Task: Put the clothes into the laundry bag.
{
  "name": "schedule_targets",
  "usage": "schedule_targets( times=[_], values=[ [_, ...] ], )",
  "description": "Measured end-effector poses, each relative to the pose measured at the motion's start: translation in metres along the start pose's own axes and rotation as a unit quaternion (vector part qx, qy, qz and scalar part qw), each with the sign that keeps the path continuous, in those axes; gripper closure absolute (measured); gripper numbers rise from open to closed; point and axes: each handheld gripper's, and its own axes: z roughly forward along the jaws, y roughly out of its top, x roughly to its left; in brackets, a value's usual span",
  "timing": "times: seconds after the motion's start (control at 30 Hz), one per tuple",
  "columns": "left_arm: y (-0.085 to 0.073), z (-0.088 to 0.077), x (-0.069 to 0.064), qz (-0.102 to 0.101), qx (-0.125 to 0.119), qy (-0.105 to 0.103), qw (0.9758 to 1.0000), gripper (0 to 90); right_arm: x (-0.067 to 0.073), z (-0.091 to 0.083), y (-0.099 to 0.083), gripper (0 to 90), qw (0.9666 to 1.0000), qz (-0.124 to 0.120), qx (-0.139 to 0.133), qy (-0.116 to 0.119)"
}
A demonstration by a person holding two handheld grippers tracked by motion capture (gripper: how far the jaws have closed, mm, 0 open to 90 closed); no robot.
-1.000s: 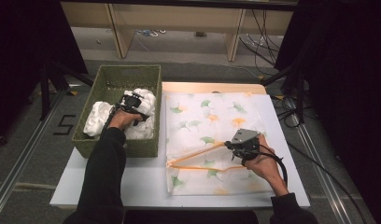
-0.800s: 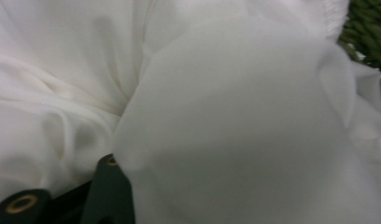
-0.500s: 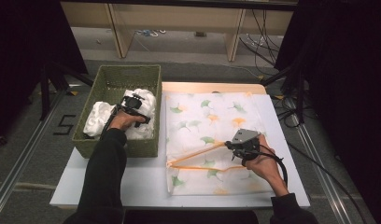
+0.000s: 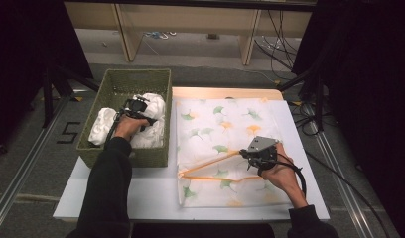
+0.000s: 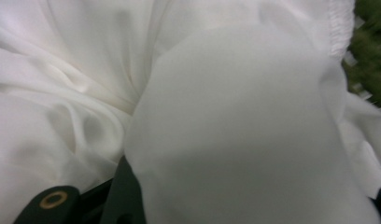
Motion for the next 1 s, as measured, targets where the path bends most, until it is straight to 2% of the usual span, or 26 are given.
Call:
schedule_targets(
  times=[0.03, 0.07, 0.17, 0.2, 0.23, 0.27, 0.33, 0.37, 0.4, 0.43, 0.5, 0.53, 0.57, 0.6, 0.67, 0.73, 0.77, 0.83, 0.9, 0.93, 1.0],
  values=[
    [0.001, -0.005, 0.001, 0.0, -0.007, -0.005, 1.0, 60.4, -0.001, 0.0, 0.0, 89.3, 1.0, -0.002, -0.001, -0.002],
    [0.001, -0.009, 0.002, -0.015, -0.027, -0.009, 0.9995, 60.7, 0.0, 0.0, 0.0, 89.3, 1.0, 0.002, 0.0, -0.002],
    [0.005, -0.027, 0.005, -0.016, -0.056, -0.031, 0.9978, 60.8, 0.0, 0.0, 0.0, 89.4, 1.0, 0.001, 0.0, -0.002],
    [0.006, -0.032, 0.006, -0.015, -0.061, -0.039, 0.9973, 60.8, -0.002, 0.0, 0.001, 89.4, 0.9999, -0.012, -0.002, -0.001],
    [0.006, -0.037, 0.005, -0.016, -0.071, -0.046, 0.9963, 60.8, -0.001, -0.001, 0.0, 89.4, 1.0, 0.001, 0.001, -0.003],
    [0.007, -0.046, 0.006, -0.027, -0.091, -0.058, 0.9938, 60.8, -0.002, -0.001, 0.001, 89.4, 1.0, -0.005, -0.002, -0.003],
    [0.007, -0.055, 0.006, -0.037, -0.111, -0.073, 0.9904, 60.8, -0.002, -0.001, 0.0, 89.5, 1.0, -0.005, -0.004, -0.004],
    [0.007, -0.063, 0.007, -0.042, -0.128, -0.085, 0.9873, 60.9, -0.002, -0.001, 0.0, 89.5, 1.0, -0.006, -0.005, -0.004],
    [0.007, -0.067, 0.007, -0.046, -0.137, -0.093, 0.9852, 60.9, -0.003, -0.001, 0.001, 89.5, 0.9999, -0.003, -0.008, -0.006],
    [0.006, -0.077, 0.006, -0.052, -0.158, -0.109, 0.9799, 60.8, -0.003, -0.002, 0.001, 89.5, 1.0, -0.004, -0.005, -0.006],
    [0.006, -0.086, 0.006, -0.057, -0.177, -0.124, 0.9747, 60.9, -0.004, -0.003, 0.002, 89.5, 0.9999, -0.006, -0.009, -0.008],
    [0.006, -0.092, 0.004, -0.056, -0.185, -0.131, 0.9725, 60.9, -0.005, -0.002, 0.001, 89.5, 0.9999, -0.009, -0.012, -0.008],
    [0.006, -0.098, 0.002, -0.056, -0.191, -0.133, 0.971, 61.0, -0.005, -0.002, 0.001, 89.5, 0.9999, -0.004, -0.01, -0.01],
    [0.006, -0.106, 0.0, -0.054, -0.199, -0.14, 0.9685, 61.0, -0.004, -0.002, 0.001, 89.5, 0.9999, 0.005, -0.008, -0.009],
    [0.006, -0.117, -0.003, -0.046, -0.207, -0.145, 0.9665, 61.0, -0.005, -0.002, 0.001, 89.5, 0.9999, -0.004, -0.011, -0.01],
    [0.007, -0.129, -0.007, -0.038, -0.215, -0.155, 0.9636, 61.1, -0.005, -0.001, 0.001, 89.5, 0.9998, -0.009, -0.012, -0.01],
    [0.008, -0.136, -0.011, -0.03, -0.222, -0.161, 0.9611, 61.2, -0.004, -0.002, 0.001, 89.5, 0.9999, 0.0, -0.009, -0.009],
    [0.008, -0.147, -0.017, -0.015, -0.233, -0.175, 0.9566, 61.4, -0.006, -0.002, 0.002, 89.5, 0.9998, -0.009, -0.013, -0.01],
    [0.009, -0.155, -0.023, -0.002, -0.235, -0.183, 0.9545, 61.4, -0.006, -0.002, 0.002, 89.5, 0.9998, -0.009, -0.012, -0.01],
    [0.009, -0.159, -0.027, 0.004, -0.236, -0.185, 0.9539, 61.4, -0.008, -0.001, 0.002, 89.5, 0.9995, -0.023, -0.016, -0.011],
    [0.009, -0.165, -0.033, 0.014, -0.239, -0.191, 0.9518, 61.5, -0.007, -0.001, 0.002, 89.5, 0.9998, -0.014, -0.013, -0.009]
  ],
)
